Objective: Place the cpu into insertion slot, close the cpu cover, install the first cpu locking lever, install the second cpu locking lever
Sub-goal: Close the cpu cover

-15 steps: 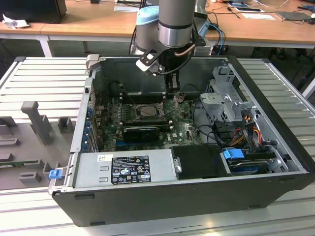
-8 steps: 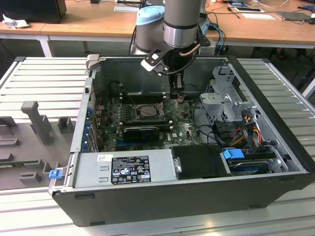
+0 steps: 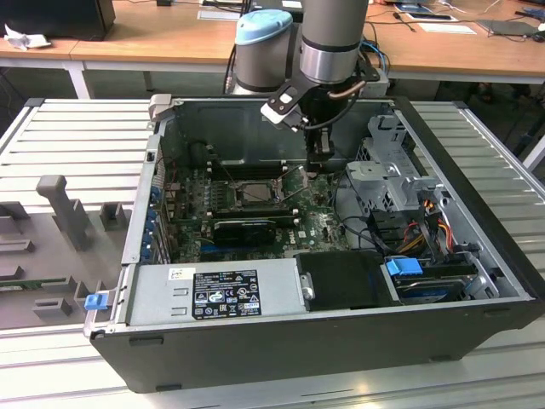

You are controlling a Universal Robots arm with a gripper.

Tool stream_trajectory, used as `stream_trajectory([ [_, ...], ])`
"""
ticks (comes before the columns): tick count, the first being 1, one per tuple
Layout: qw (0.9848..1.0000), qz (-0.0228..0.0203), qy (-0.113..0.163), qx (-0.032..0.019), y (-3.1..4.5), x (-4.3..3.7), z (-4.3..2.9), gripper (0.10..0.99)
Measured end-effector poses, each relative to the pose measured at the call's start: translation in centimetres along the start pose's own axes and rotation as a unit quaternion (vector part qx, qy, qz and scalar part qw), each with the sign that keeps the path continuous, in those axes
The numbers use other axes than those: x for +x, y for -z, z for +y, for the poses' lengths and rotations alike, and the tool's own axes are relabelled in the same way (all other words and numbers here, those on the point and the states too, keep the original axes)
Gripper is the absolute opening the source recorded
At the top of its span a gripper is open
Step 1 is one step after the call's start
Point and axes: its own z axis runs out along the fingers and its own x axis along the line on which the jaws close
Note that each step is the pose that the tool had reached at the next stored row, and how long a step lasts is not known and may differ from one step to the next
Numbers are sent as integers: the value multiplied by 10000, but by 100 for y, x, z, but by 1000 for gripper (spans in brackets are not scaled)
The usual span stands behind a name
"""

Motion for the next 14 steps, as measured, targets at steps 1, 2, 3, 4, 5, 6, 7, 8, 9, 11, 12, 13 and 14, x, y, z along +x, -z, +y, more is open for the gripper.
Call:
stream_trajectory([
  [1, 10000, -1, 0, 0, -5, 0, 7, 106],
  [2, 10000, -1, 0, 0, -16, 0, 24, 106],
  [3, 10000, -2, 0, 0, -25, 0, 47, 106],
  [4, 10000, -1, 0, 1, -32, 0, 65, 106],
  [5, 10000, 0, 0, 1, -41, 1, 79, 106],
  [6, 10000, 0, 0, 1, -49, 1, 88, 106],
  [7, 10000, -1, 0, 2, -66, 1, 105, 106],
  [8, 10000, -1, 0, 3, -78, 0, 109, 106],
  [9, 10000, -1, 0, 4, -92, 0, 110, 106],
  [11, 10000, -1, 0, 18, -136, -1, 111, 106],
  [12, 10000, -2, -1, 38, -139, -1, 111, 106],
  [13, 10000, -3, -2, 74, -140, -1, 110, 106],
  [14, 9999, -4, -3, 117, -140, -1, 110, 106],
])
